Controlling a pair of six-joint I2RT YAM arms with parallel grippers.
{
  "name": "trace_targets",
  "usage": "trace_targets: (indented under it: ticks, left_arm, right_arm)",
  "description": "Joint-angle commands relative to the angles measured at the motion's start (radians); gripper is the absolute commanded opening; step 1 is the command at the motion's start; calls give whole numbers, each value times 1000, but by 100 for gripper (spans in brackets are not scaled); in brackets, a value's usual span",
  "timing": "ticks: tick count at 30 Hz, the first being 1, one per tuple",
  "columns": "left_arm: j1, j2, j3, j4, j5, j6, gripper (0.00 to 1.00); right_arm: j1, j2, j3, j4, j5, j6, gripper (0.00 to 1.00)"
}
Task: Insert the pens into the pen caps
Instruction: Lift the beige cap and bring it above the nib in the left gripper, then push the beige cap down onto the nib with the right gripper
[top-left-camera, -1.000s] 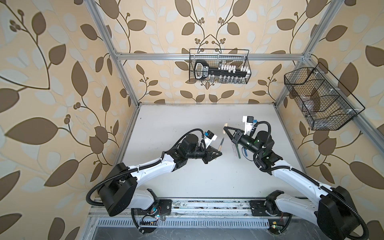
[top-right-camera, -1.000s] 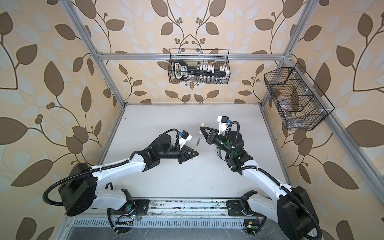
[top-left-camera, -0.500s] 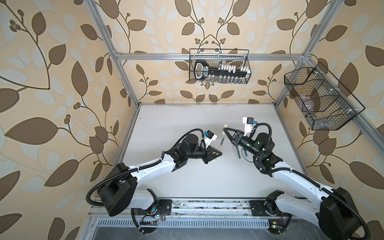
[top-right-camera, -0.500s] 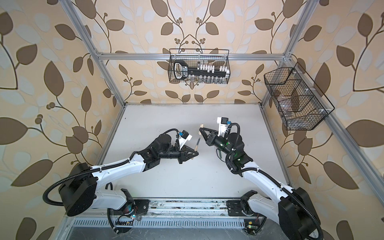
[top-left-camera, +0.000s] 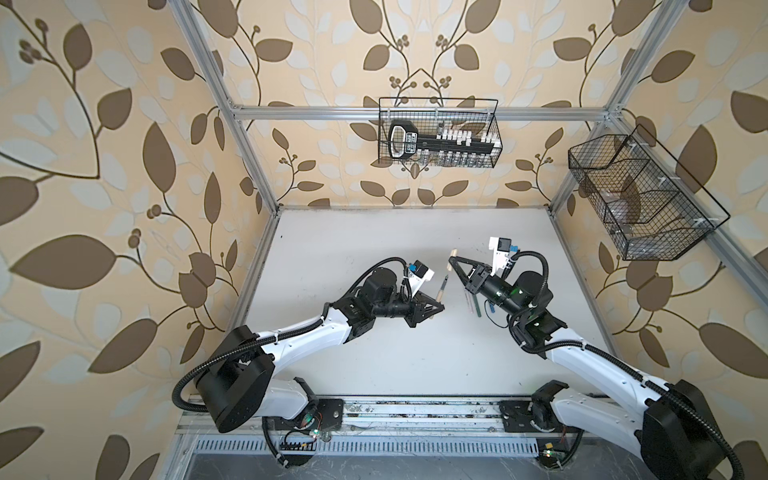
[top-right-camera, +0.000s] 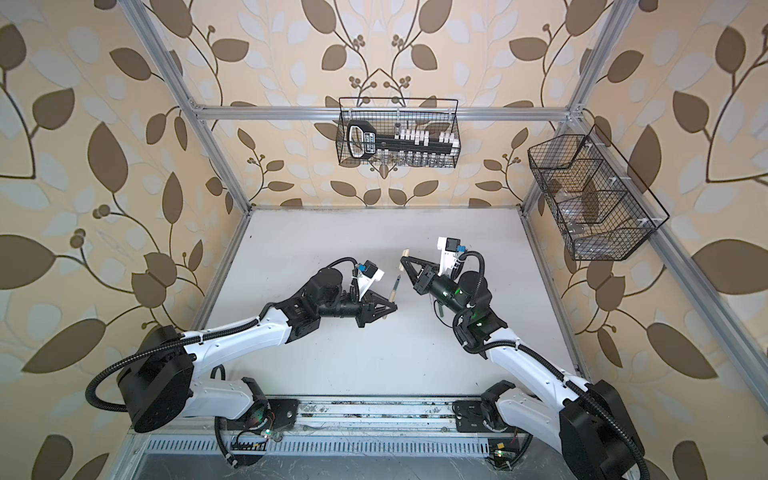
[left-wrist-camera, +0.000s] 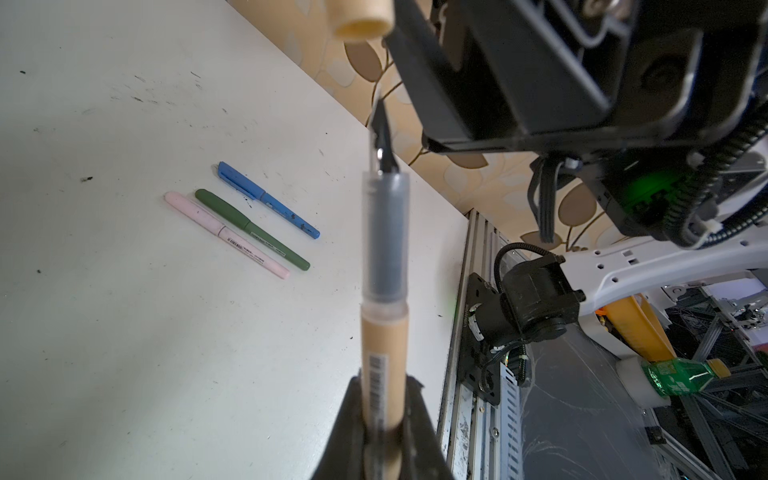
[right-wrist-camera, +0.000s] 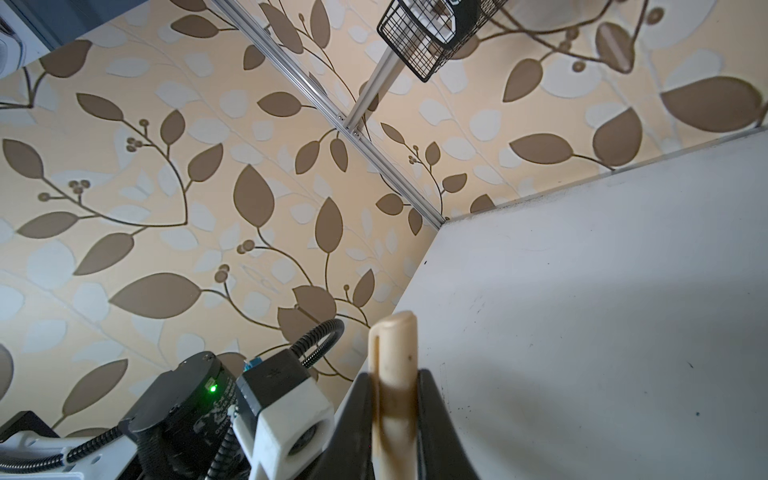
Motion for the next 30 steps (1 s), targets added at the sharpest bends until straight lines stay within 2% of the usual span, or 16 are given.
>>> trace_targets:
  ticks: [1, 30]
  left_arm:
    - [-3, -22, 9, 32, 31, 5, 0]
    - [-6, -25, 17, 29, 19, 6, 0]
  right_arm:
    - [12, -16, -26, 53, -5, 14, 17]
    - [41, -31, -71, 73, -10, 15, 16]
